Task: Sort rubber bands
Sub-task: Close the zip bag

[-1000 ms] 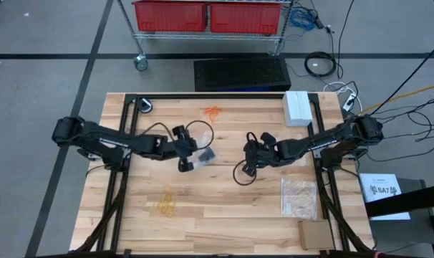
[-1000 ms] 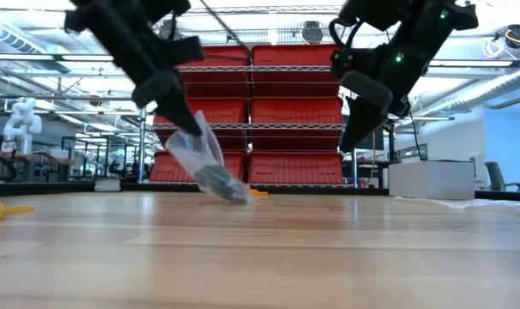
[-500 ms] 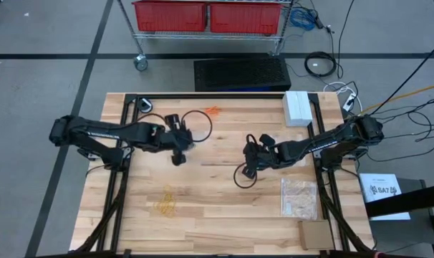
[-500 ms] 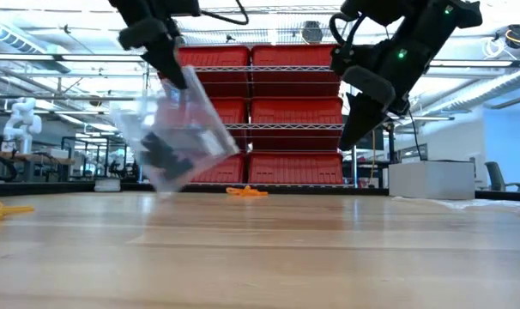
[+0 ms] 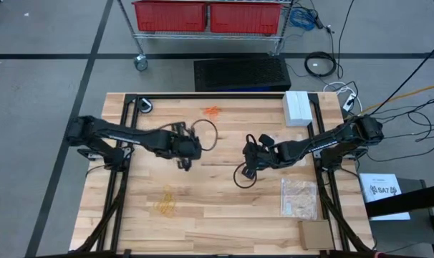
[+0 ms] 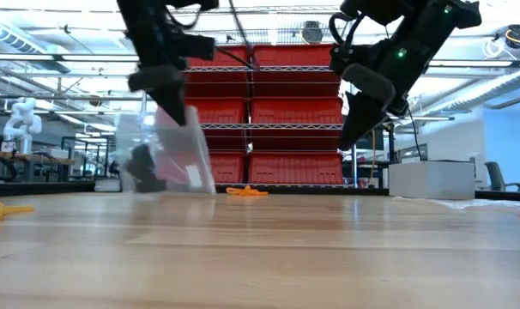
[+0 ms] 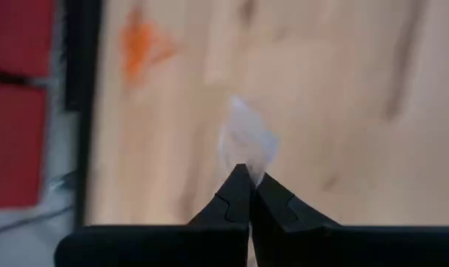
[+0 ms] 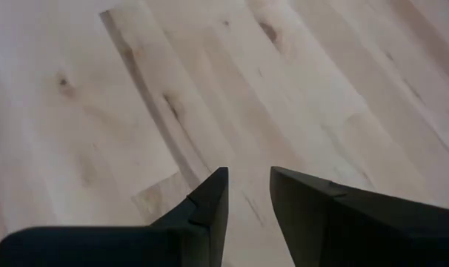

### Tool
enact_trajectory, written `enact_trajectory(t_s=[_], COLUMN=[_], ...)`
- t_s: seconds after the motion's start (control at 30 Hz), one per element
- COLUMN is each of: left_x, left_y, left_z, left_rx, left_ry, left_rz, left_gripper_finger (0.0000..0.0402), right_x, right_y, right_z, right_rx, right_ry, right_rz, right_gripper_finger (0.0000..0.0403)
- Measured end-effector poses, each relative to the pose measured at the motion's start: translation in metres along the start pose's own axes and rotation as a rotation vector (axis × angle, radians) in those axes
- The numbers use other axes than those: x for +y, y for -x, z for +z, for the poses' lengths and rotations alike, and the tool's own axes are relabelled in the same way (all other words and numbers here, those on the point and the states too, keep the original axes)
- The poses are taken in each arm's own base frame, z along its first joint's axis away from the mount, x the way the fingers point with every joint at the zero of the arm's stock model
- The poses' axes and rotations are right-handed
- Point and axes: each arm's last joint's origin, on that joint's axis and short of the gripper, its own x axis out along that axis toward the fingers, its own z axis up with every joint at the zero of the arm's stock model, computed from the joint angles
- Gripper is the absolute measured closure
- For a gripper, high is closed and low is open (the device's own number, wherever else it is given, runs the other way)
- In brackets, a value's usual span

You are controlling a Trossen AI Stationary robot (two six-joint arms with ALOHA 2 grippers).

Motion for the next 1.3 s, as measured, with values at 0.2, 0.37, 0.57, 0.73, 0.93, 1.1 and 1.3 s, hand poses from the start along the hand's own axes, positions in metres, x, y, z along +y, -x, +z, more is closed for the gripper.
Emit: enact_trajectory(t_s=[0.2,0.37,0.57,0.73,0.93,1.1,1.3], left_x=[-0.023,-0.036,-0.037,-0.027,-0.012,0.002,0.015], left_y=[-0.026,-0.042,-0.061,-0.065,-0.066,-0.068,-0.071], left_z=[0.033,0.049,0.054,0.061,0.068,0.066,0.066], left_rx=[-0.213,-0.342,-0.365,-0.440,-0.553,-0.601,-0.650], left_ry=[0.043,0.031,0.037,0.040,0.028,-0.021,-0.022], left_rz=[-0.224,-0.415,-0.572,-0.626,-0.778,-0.970,-1.044], left_gripper_finger=[0.0371,0.0347,0.0305,0.0263,0.0235,0.0232,0.0233], right_x=[0.002,0.004,0.003,0.005,0.003,-0.012,-0.030], right_y=[0.001,0.009,0.013,0.011,-0.004,-0.015,-0.026], right_z=[-0.001,-0.004,-0.012,-0.020,-0.035,-0.038,-0.025], right_rx=[0.039,0.079,0.150,0.155,0.065,-0.002,-0.030], right_ry=[-0.003,0.012,-0.032,-0.118,-0.277,-0.315,-0.302], right_rz=[0.070,0.129,0.108,0.108,0.124,0.033,-0.008], right_gripper_finger=[0.0310,0.0310,0.0310,0.0310,0.0310,0.0316,0.0355])
